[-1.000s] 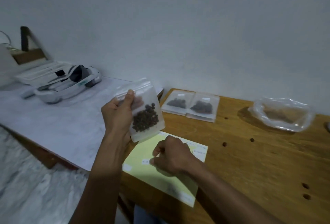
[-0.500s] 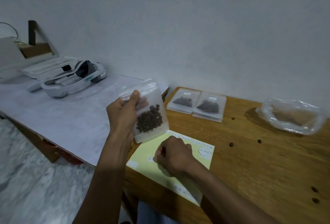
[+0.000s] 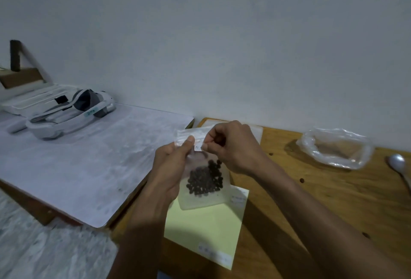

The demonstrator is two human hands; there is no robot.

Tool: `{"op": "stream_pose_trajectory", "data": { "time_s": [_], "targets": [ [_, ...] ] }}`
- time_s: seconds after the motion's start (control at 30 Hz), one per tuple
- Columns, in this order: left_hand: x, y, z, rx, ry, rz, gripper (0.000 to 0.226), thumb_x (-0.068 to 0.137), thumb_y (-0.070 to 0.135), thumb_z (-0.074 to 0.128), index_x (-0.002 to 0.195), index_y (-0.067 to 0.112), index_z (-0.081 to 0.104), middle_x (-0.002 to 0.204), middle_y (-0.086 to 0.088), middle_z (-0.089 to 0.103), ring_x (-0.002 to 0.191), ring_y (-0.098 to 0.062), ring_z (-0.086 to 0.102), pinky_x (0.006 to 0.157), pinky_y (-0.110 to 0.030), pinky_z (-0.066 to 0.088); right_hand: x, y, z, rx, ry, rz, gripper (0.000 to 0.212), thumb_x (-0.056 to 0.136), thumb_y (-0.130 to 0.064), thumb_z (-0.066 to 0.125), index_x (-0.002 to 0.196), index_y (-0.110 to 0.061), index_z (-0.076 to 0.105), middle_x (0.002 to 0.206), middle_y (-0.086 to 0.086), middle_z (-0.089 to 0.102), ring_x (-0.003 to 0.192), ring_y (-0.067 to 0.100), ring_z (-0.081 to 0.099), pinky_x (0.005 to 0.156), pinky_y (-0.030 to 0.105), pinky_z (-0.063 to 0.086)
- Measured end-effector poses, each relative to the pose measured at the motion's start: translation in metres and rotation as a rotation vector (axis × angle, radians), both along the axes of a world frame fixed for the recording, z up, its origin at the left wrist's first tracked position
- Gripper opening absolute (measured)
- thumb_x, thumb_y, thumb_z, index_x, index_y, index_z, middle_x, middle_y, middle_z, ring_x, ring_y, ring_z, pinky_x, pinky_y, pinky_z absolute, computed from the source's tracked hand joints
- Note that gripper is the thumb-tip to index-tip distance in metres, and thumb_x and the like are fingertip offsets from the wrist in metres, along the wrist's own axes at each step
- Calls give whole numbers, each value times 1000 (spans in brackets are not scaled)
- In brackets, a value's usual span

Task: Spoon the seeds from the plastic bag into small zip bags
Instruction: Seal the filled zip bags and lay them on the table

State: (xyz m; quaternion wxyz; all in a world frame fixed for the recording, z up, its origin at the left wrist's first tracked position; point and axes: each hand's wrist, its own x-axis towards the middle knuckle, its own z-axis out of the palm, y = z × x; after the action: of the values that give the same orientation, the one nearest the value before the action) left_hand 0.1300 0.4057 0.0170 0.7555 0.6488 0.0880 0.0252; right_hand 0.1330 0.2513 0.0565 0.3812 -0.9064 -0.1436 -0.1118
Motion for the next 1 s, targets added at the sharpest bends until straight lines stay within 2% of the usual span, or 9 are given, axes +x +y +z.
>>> {"op": "stream_pose_trajectory", "data": {
  "time_s": [0.1, 0.23, 0.37, 0.47, 0.57, 0.7, 0.77, 0.9, 1.0],
  "targets": [
    [1, -11, 0, 12, -6, -35, 28, 96, 26, 67, 96, -1, 75, 91, -20, 78, 88, -35, 76, 92, -55, 58, 2, -5, -6, -54, 3, -37, 6, 87, -19, 77, 81, -19, 76, 76, -12, 70, 72, 2, 63, 76, 33, 59],
    [0, -17, 0, 39, -16, -71, 15, 93, 17, 70, 96, 4, 78, 94, -18, 79, 92, -35, 76, 94, -57, 57, 3, -9, -13, -74, -34, -76, 8, 86, -19, 75, 79, -20, 74, 77, -11, 70, 76, 8, 65, 76, 40, 59],
    [-1, -19, -2, 79, -58, -31, 16, 88, 7, 74, 102, 3, 77, 95, -14, 79, 91, -31, 77, 90, -53, 60, 3, -8, -19, -27, -58, -147, 12, 81, -24, 78, 73, -21, 69, 74, -10, 67, 74, 11, 64, 71, 42, 59],
    [0, -19, -4, 134, -87, 8, 17, 87, 9, 76, 104, 9, 77, 93, -6, 80, 89, -24, 77, 86, -47, 62, 4, -10, -24, 143, -9, -237, 25, 73, -34, 87, 70, -24, 64, 70, -10, 64, 70, 10, 61, 64, 38, 57],
    [0, -18, -4, 167, -110, 7, 18, 87, 10, 76, 105, 11, 76, 93, -2, 81, 90, -20, 77, 83, -40, 62, 2, -11, -33, 302, 20, -285, 32, 67, -38, 90, 75, -24, 62, 73, -10, 58, 66, 6, 51, 57, 30, 45],
    [4, -19, -10, 121, -65, 16, 17, 83, 10, 80, 99, 10, 76, 91, -7, 80, 89, -28, 78, 85, -47, 61, 0, -10, -48, 370, 5, -340, 33, 69, -42, 88, 82, -28, 61, 102, -7, 55, 93, 8, 53, 73, 26, 49],
    [11, -21, -11, 84, -39, 64, 18, 82, 7, 80, 100, 9, 77, 91, -8, 80, 88, -31, 77, 83, -48, 61, -3, -12, -55, 377, 5, -304, 27, 76, -37, 84, 90, -30, 62, 104, -10, 55, 91, 5, 55, 75, 25, 52],
    [30, -17, -10, 33, -40, 171, 19, 80, 5, 82, 98, 6, 77, 87, -10, 79, 78, -25, 76, 64, -32, 59, -13, -17, -71, 390, 101, -134, 19, 92, -22, 69, 111, -26, 63, 102, -11, 61, 86, 1, 61, 65, 16, 55],
    [44, -10, -8, 76, -64, 137, 29, 77, 13, 86, 103, 6, 75, 96, -13, 78, 87, -29, 74, 76, -39, 61, -9, -20, -77, 471, 131, -78, 19, 94, -16, 67, 112, -22, 67, 100, -10, 65, 88, 2, 64, 70, 18, 58]
  ]
}}
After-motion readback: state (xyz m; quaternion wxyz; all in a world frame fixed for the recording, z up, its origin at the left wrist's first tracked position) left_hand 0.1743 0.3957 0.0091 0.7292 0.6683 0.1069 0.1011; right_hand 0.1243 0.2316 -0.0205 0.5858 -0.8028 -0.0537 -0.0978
